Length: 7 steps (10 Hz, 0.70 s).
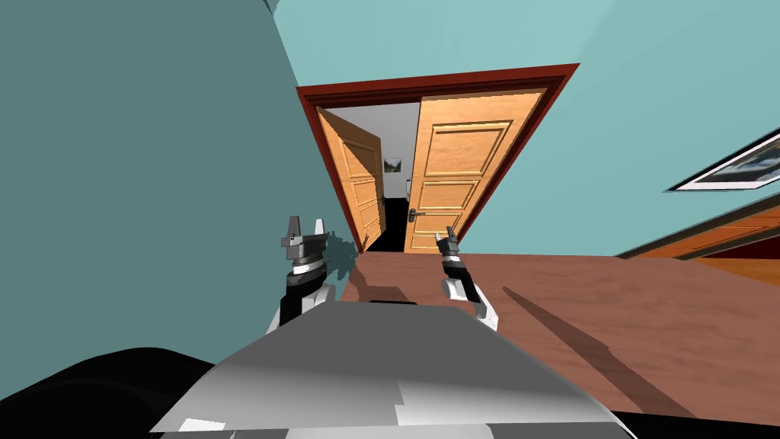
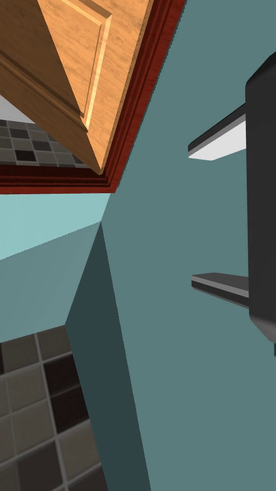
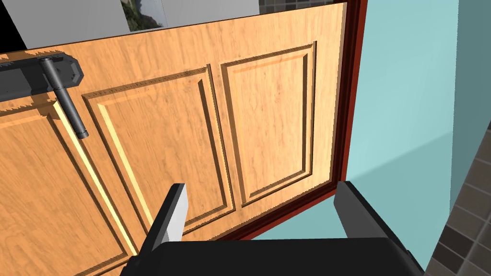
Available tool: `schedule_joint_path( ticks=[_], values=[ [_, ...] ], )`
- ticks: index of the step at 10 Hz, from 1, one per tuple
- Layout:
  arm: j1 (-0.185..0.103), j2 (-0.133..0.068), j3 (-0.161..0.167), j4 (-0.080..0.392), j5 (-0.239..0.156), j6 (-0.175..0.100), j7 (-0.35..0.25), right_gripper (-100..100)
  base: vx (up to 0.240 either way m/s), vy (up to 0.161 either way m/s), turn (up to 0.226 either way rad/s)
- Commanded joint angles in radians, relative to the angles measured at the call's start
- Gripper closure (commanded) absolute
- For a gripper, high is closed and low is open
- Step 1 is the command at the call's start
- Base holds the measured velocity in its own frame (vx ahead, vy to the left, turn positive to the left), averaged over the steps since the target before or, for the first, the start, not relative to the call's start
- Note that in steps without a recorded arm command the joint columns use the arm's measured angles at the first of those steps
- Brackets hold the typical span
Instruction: Push the door open
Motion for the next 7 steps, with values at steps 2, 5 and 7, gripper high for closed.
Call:
schedule_joint_path(
  ticks=[2, 5, 7],
  values=[
    [-0.040, -0.028, 0.000, 0.076, -0.010, -0.006, -0.009, -100, 0.062, 0.005, 0.072],
    [-0.078, -0.055, 0.000, 0.171, -0.020, -0.011, -0.016, -100, 0.067, 0.005, 0.059],
    [-0.097, -0.068, 0.001, 0.222, -0.025, -0.014, -0.020, -100, 0.085, 0.011, 0.050]
  ],
)
